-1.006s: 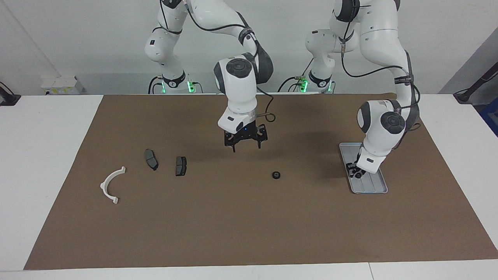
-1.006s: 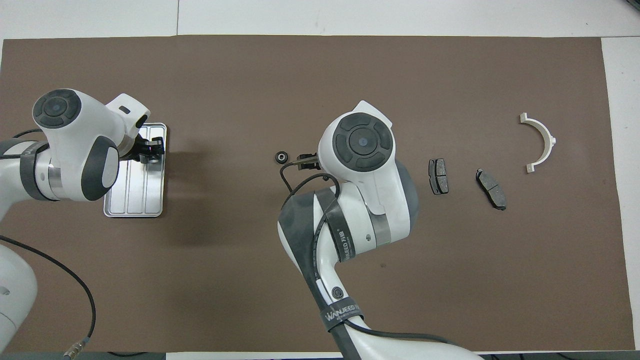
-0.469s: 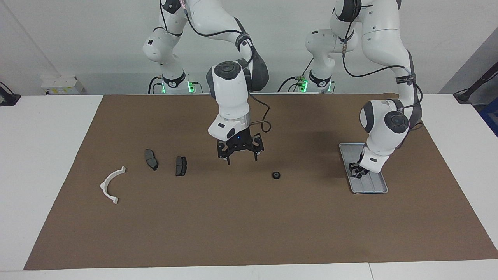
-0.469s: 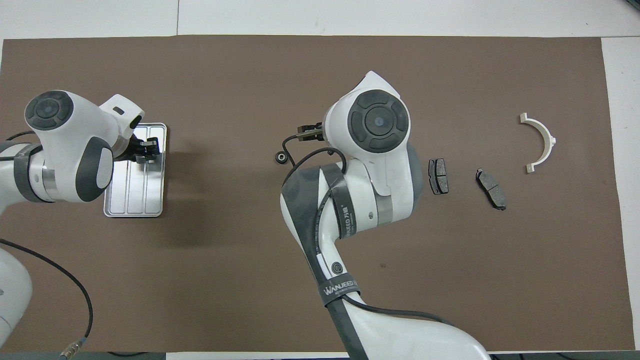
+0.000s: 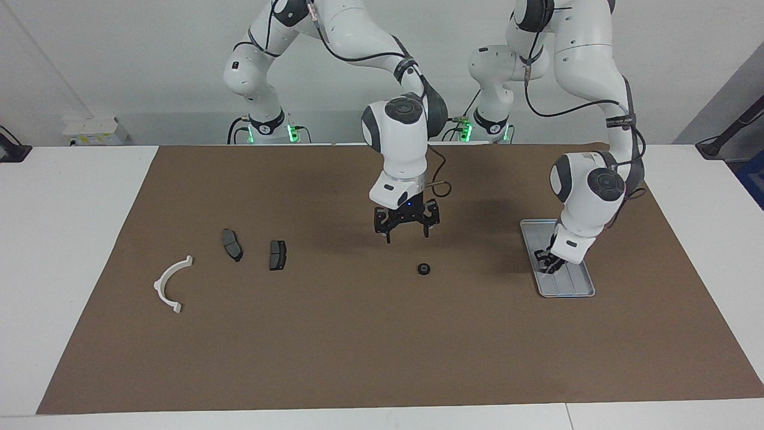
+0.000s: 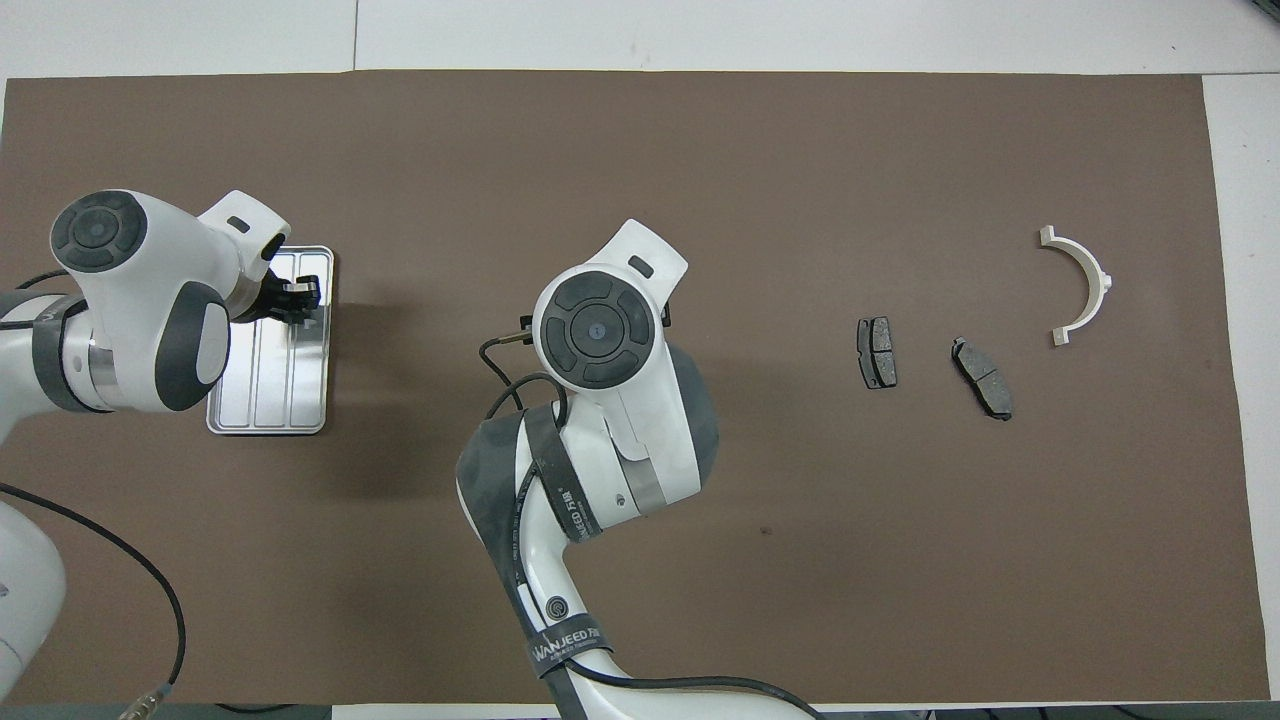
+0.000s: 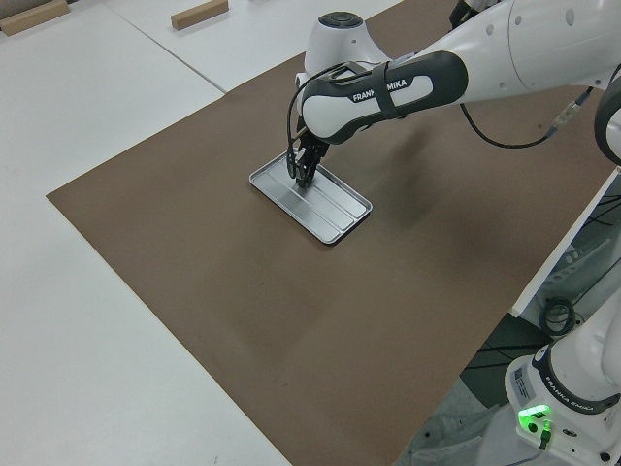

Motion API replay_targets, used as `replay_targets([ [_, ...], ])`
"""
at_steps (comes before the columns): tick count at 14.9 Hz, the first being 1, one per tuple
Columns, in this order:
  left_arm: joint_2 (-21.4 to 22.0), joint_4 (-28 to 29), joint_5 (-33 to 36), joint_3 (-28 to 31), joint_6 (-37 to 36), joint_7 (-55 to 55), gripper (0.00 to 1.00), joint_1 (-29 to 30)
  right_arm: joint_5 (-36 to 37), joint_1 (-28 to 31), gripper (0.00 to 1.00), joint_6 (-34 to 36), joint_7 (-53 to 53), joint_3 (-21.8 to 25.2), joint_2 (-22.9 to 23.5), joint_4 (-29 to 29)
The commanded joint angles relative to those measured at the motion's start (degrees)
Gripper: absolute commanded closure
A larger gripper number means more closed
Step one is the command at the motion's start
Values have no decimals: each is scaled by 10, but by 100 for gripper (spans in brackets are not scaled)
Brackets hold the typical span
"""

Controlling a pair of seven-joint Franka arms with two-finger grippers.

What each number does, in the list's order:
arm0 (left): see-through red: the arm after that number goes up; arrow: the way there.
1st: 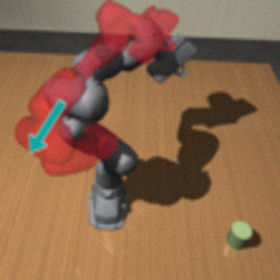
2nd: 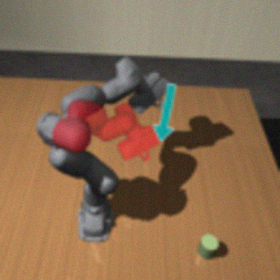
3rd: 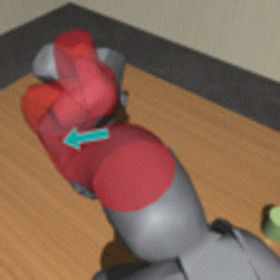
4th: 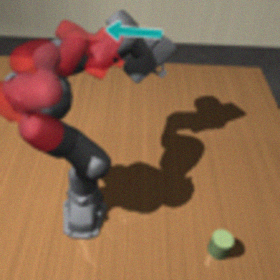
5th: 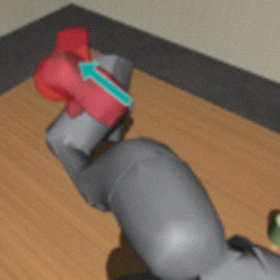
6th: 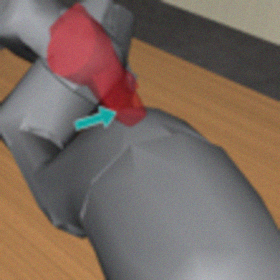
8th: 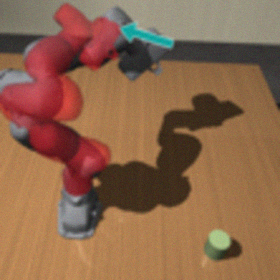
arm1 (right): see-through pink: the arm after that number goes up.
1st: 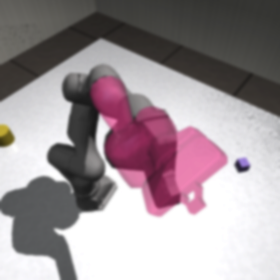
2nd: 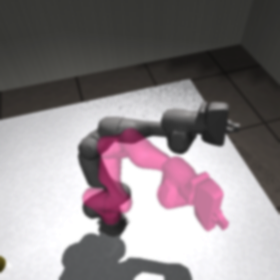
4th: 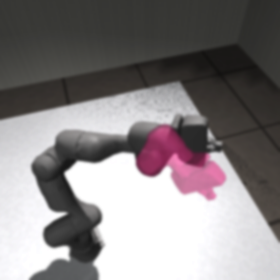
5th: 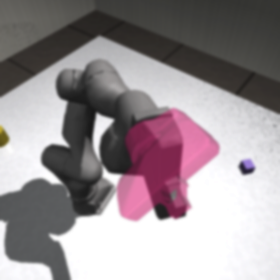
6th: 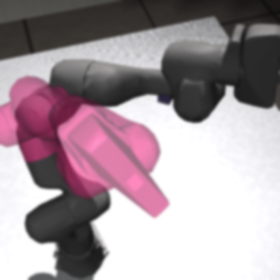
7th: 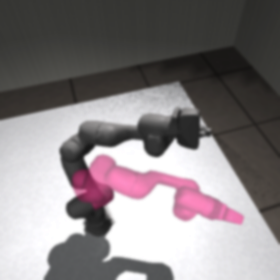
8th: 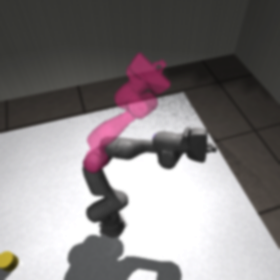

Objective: Place bearing gear from tray to pile

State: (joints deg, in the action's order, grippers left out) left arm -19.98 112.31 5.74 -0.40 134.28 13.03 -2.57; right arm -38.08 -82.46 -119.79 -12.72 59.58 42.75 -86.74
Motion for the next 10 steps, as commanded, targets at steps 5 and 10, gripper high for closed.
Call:
replay_targets([
  [5,13,27,-6,-5,28,-9,72,8,-73,2,0,-19,4,22,34,-21],
  [10,13,19,-6,-5,20,-8,100,7,-131,56,0,-74,-5,21,69,46],
])
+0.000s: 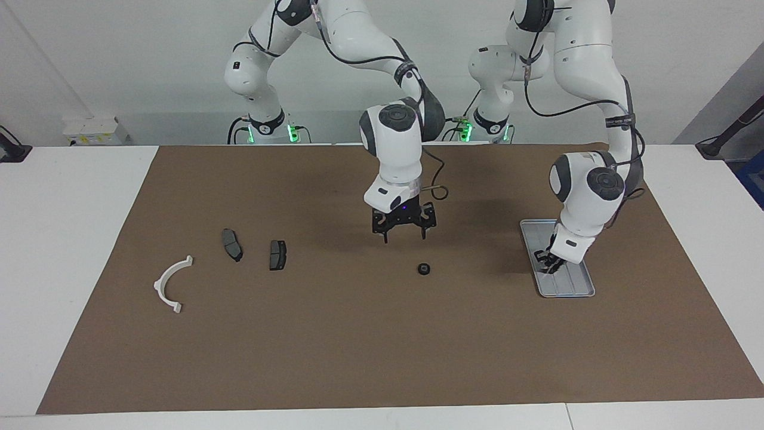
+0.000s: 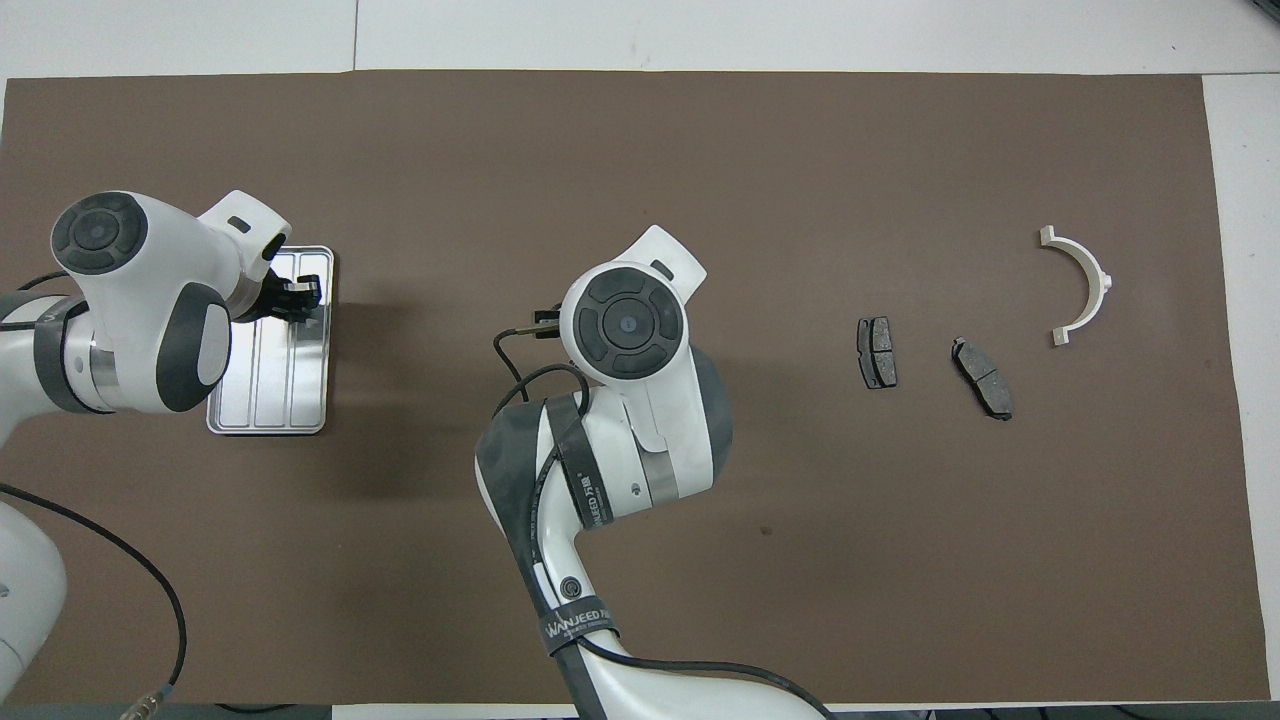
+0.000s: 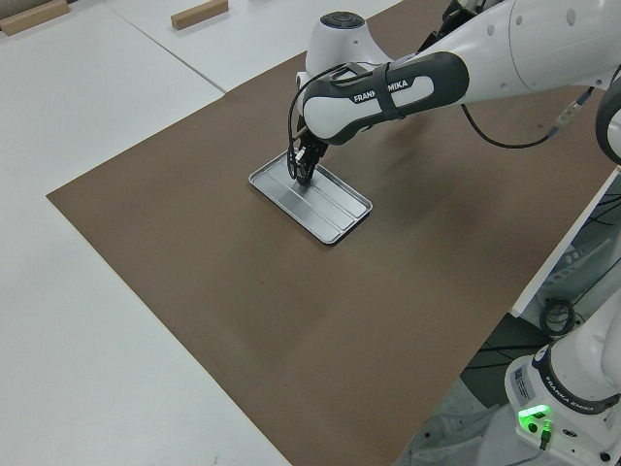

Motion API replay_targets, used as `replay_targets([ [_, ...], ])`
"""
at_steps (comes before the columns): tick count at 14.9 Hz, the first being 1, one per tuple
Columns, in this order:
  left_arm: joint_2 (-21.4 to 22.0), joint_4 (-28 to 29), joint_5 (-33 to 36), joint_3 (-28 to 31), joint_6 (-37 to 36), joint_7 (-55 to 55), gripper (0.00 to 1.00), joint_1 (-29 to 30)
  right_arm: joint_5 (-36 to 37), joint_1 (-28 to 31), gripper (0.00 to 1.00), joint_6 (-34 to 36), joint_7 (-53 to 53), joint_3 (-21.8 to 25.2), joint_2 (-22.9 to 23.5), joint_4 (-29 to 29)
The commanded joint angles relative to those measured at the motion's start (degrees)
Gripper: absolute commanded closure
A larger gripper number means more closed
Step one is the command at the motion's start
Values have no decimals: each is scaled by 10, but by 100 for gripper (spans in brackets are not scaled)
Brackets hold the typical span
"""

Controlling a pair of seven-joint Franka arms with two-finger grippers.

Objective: Place bearing gear from tray to pile

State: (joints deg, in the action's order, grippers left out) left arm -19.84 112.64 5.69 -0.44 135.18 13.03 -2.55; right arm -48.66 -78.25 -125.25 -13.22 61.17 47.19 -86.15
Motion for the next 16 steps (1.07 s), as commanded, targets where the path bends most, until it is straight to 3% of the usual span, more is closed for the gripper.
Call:
replay_targets([
  [1,12,12,-6,-5,10,-5,100,7,-26,15,0,-41,-4,5,28,41],
  [6,30,-40,-64,-5,-81,1,100,1,-86,17,0,-84,-19,4,37,43],
  [16,60,-51,-109,-7,-137,137,100,-25,-101,13,0,-43,-43,-34,77,59],
])
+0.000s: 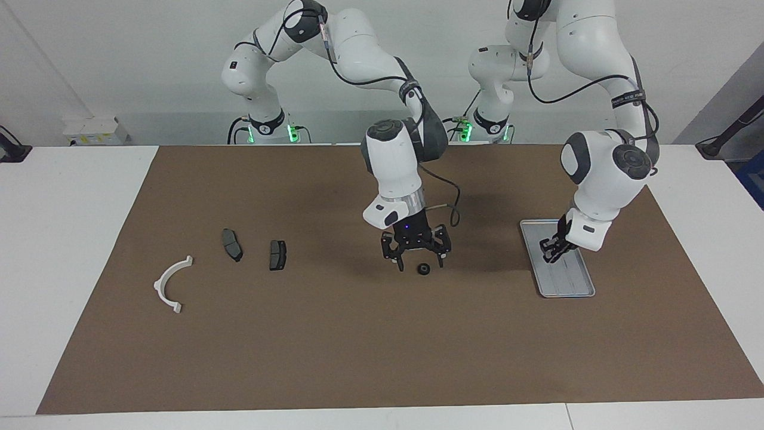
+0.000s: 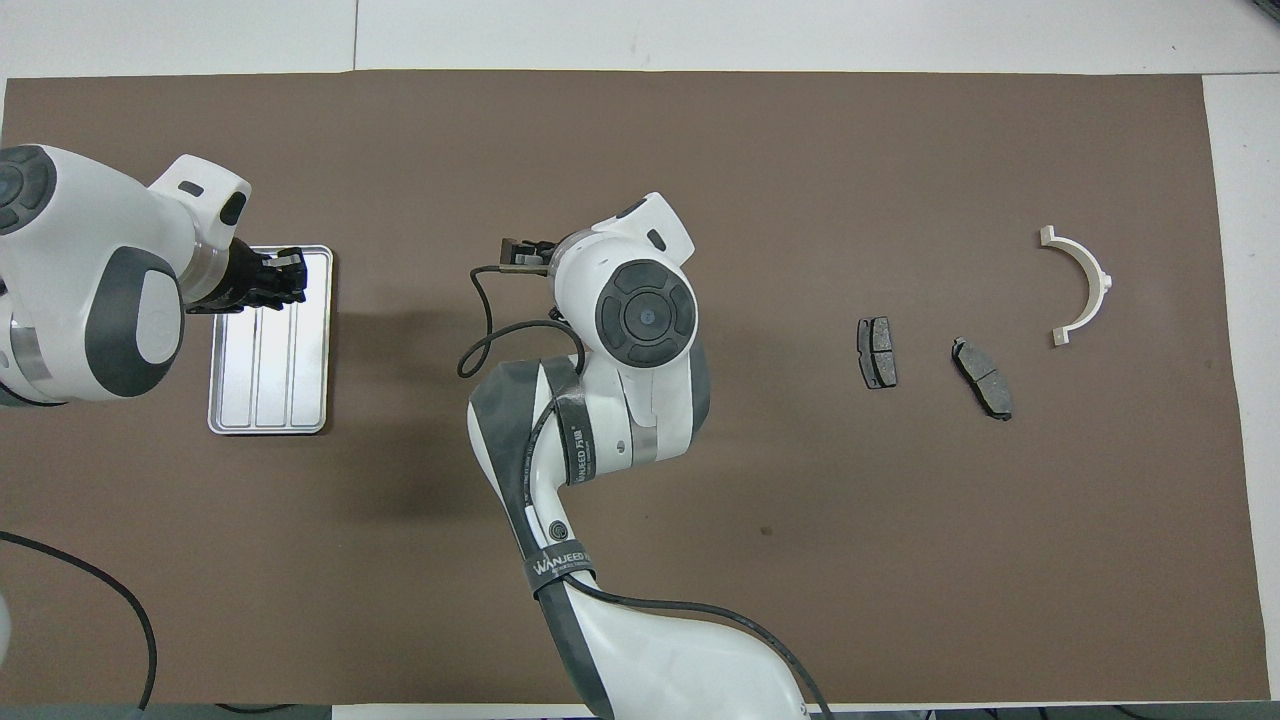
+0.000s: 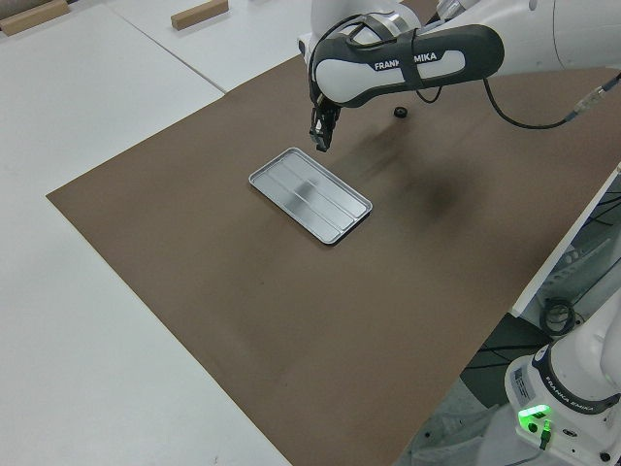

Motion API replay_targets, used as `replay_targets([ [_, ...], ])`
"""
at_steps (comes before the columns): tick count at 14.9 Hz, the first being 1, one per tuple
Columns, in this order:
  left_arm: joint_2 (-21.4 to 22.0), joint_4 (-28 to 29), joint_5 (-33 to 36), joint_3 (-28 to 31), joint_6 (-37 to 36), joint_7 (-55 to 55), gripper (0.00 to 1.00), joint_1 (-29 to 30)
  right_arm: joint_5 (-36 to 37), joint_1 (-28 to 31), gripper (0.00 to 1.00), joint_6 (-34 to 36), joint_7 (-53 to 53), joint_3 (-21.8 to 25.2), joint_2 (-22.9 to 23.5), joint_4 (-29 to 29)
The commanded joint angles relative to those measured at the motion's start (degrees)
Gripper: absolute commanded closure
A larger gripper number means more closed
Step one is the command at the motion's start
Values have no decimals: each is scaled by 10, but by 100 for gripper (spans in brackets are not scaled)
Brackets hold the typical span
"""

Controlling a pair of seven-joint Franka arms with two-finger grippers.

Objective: Place bearing gear from tray to pile

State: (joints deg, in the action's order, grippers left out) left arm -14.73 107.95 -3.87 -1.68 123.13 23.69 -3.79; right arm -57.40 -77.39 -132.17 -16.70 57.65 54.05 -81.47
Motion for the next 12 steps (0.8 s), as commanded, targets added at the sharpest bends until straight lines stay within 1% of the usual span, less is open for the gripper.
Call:
replay_targets([
  [1,12,-8,-18,5,-21,38,100,-12,-10,0,0,39,-5,0,8,9],
  [3,13,-10,-25,6,-30,56,100,-12,-9,-3,0,70,7,0,8,0],
  [6,13,-10,-25,5,-27,82,100,-13,-9,-14,0,81,15,0,7,-12],
  [12,14,-7,-25,7,-24,75,100,-4,-15,-6,0,72,40,-1,25,-18],
])
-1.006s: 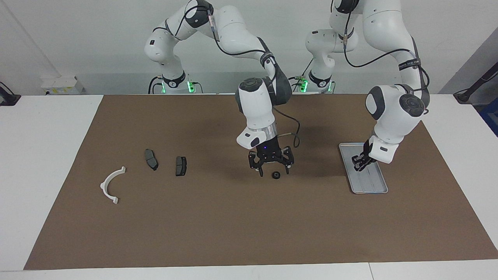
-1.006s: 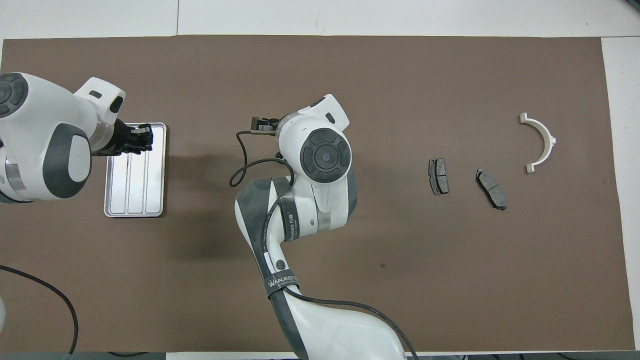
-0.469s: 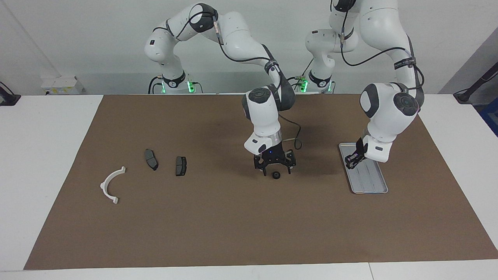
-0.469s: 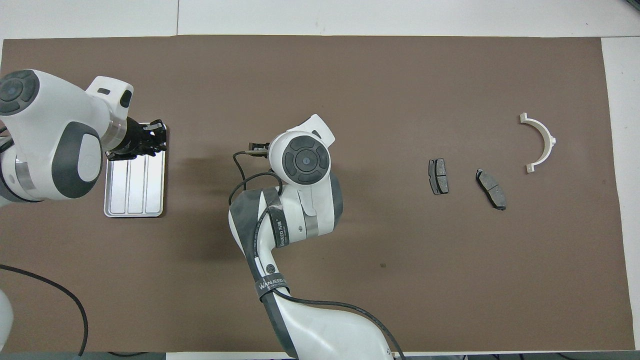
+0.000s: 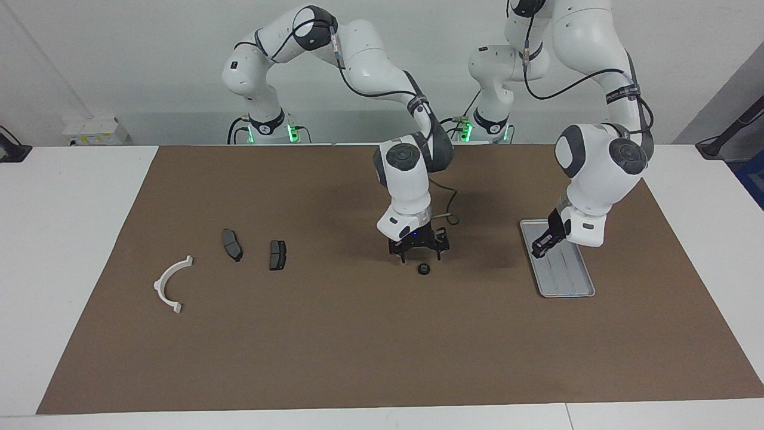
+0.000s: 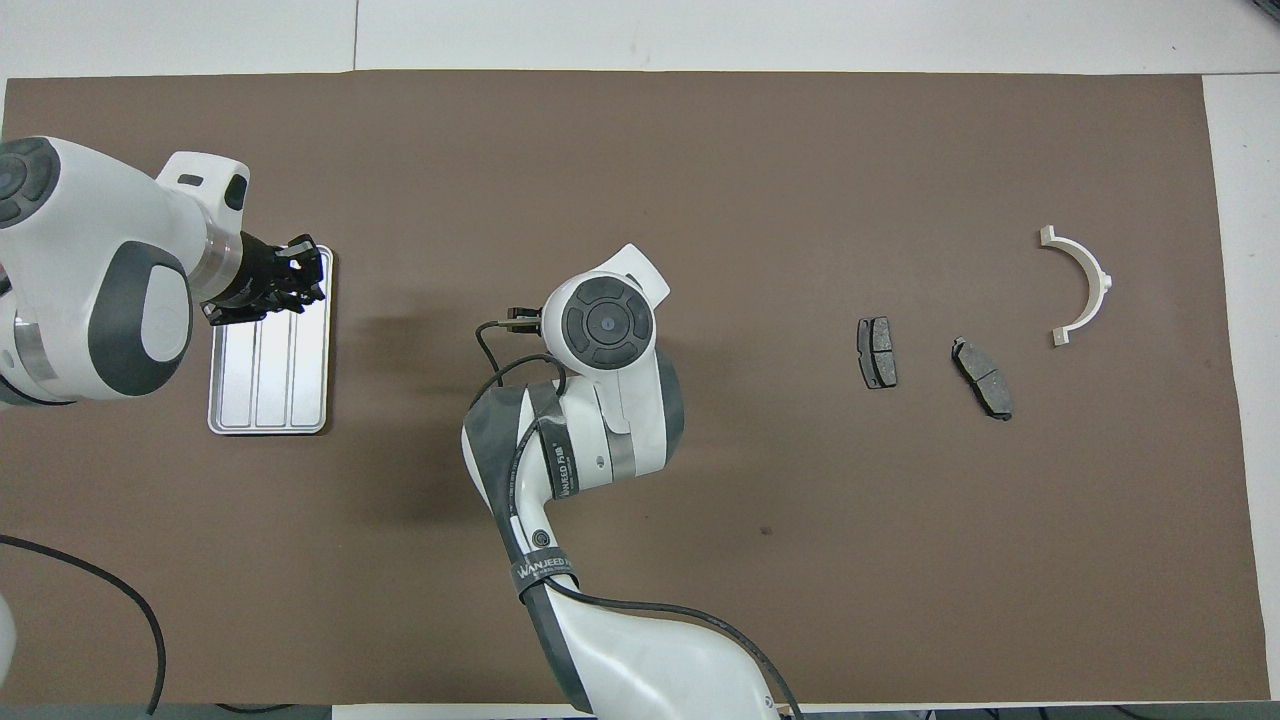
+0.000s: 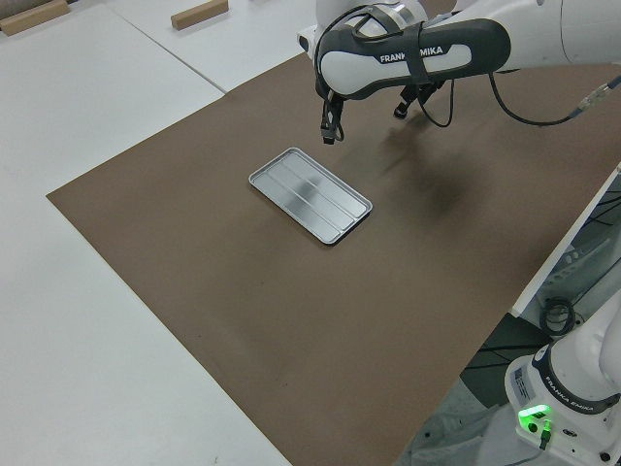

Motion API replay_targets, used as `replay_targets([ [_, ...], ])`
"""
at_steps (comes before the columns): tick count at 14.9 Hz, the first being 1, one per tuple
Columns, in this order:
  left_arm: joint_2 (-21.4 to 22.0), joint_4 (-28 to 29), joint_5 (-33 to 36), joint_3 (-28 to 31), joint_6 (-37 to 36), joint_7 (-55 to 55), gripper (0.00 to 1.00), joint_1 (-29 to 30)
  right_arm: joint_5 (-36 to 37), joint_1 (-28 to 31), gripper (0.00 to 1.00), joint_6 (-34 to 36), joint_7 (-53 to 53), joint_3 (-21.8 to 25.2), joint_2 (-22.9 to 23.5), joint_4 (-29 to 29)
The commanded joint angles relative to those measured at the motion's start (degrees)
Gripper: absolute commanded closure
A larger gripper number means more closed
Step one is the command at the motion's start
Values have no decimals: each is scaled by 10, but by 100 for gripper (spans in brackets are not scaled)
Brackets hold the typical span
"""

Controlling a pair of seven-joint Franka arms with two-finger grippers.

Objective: Place bearing gear from tray to pile

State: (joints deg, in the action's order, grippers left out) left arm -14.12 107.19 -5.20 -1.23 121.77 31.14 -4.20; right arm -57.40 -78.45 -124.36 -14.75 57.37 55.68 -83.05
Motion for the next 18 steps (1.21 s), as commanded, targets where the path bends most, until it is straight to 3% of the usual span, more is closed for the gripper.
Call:
replay_targets([
  [1,8,1,-11,3,-8,1,100,-1,-15,8,0,-6,21,2,11,-3],
  [7,8,1,-11,3,-9,2,100,-4,-13,34,0,-32,10,-31,23,29],
  [14,8,1,-11,3,-8,4,100,-5,-13,37,0,-32,-19,-32,34,60],
  [18,8,2,-11,3,-7,5,100,-4,-13,37,8,-34,-15,-32,39,59],
])
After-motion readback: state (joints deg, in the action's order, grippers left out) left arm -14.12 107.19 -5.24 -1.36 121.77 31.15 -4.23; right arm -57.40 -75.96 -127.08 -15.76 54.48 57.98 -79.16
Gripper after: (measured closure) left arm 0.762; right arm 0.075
